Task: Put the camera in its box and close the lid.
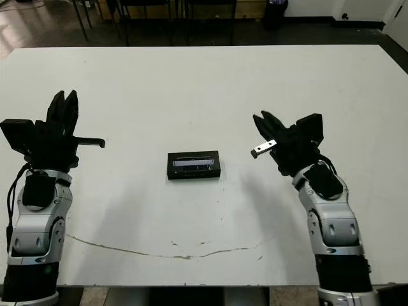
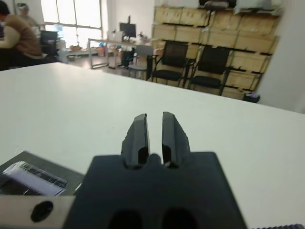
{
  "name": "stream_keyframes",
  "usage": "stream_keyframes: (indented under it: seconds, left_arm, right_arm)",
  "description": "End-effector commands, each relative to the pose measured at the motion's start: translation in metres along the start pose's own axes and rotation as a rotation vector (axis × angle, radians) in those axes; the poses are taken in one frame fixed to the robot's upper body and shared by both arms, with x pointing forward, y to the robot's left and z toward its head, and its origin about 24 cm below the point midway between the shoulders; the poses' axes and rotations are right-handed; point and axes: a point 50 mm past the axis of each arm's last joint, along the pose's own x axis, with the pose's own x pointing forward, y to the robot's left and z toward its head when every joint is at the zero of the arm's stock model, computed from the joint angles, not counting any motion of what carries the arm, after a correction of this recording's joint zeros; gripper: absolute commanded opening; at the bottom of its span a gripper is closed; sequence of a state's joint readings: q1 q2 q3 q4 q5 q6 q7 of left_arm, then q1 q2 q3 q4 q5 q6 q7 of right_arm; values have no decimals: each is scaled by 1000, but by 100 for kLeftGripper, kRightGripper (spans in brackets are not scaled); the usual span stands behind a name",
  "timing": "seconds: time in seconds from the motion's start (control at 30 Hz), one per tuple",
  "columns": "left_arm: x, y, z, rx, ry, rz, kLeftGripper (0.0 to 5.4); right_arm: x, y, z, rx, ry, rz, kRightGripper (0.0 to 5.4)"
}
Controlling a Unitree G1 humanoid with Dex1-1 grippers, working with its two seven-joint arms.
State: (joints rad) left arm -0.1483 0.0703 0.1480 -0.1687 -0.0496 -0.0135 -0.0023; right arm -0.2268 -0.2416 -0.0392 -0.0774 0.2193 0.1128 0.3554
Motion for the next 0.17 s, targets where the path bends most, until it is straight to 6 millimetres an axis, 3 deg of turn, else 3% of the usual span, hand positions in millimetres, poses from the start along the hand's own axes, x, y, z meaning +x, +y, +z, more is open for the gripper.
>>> stream_keyframes:
  seconds: [0.03,0.17]
  left_arm:
    - [-6,0,-10,-2,39,17,2]
    - [-8,-1,-11,-6,40,16,2]
  right_arm:
    - [1,-1,-4,12,-1,-22,0]
    - [2,-3,-5,10,-12,-27,0]
